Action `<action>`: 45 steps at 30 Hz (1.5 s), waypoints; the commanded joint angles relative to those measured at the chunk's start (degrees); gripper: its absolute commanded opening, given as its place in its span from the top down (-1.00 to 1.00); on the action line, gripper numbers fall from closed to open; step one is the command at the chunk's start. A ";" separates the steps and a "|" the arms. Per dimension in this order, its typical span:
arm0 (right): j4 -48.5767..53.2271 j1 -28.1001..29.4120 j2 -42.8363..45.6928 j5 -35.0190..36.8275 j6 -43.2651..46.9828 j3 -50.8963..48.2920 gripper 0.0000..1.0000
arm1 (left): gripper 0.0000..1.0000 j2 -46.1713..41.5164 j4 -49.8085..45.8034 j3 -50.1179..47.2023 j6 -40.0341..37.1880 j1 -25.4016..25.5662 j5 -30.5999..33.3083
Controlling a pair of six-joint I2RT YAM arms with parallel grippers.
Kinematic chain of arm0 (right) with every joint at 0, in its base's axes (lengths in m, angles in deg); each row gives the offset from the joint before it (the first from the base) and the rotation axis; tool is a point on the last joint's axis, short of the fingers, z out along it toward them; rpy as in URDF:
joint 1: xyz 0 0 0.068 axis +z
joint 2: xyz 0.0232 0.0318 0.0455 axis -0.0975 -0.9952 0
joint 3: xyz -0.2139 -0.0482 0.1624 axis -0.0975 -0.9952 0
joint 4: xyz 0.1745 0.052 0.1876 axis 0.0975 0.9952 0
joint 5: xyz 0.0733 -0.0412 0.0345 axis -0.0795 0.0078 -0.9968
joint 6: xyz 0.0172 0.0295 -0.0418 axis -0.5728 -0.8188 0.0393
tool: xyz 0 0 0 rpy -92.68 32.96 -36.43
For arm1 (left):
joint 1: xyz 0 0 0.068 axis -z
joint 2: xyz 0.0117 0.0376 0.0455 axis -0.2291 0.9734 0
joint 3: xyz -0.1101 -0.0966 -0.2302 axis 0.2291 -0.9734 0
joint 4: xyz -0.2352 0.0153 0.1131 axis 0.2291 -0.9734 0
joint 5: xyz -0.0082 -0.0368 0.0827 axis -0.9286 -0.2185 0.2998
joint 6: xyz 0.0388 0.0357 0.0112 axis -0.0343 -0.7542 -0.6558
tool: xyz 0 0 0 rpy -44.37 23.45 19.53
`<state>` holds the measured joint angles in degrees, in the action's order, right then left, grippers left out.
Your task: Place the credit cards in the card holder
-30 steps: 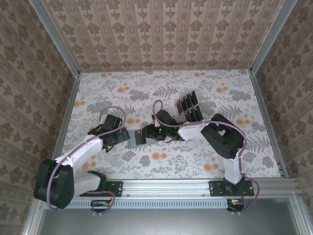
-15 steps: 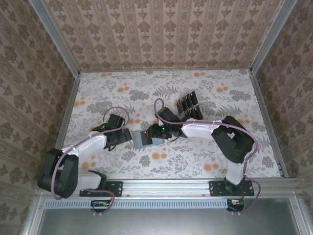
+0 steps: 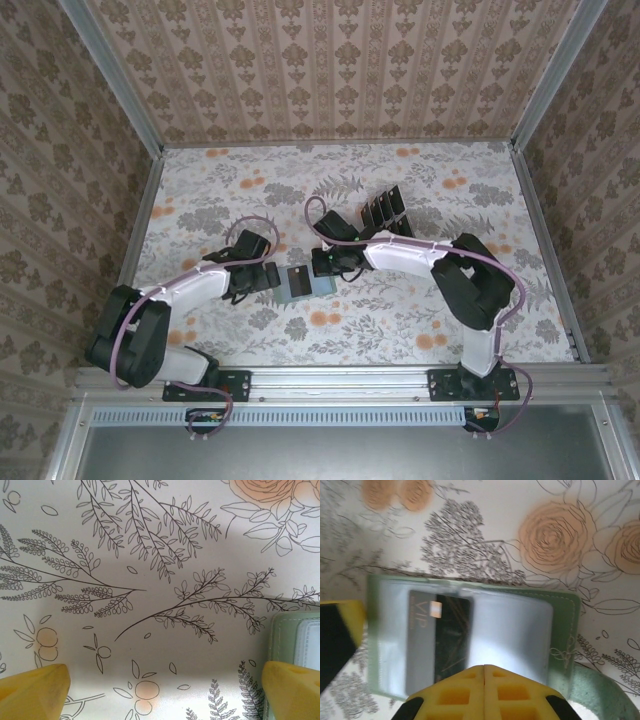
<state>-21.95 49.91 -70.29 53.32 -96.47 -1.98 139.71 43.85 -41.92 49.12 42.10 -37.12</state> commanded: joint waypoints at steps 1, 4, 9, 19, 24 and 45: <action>3.40 0.53 -2.20 1.64 1.71 1.59 0.88 | -1.00 -1.32 -1.61 0.85 0.07 0.32 2.43; 3.73 0.85 -3.21 1.29 1.86 2.38 0.90 | -1.00 -3.58 -2.11 -0.13 -0.02 0.42 3.47; 4.53 1.37 -4.60 1.05 1.98 4.22 0.94 | -1.00 -7.60 -1.32 -3.01 0.38 0.32 4.96; 5.06 2.23 -7.35 0.89 1.37 6.05 0.94 | -1.00 -3.33 -1.06 -2.06 0.06 0.32 3.71; 5.07 2.47 -8.45 0.79 1.01 6.51 0.95 | -1.00 -1.95 -0.71 -1.45 -0.71 0.33 3.47; 3.26 4.96 -11.96 -2.20 -1.48 9.93 0.95 | -1.00 2.16 1.49 -0.88 -0.63 0.93 1.61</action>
<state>-19.02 53.69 -79.73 53.17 -96.73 6.68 140.25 43.87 -43.56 49.12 42.50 -34.08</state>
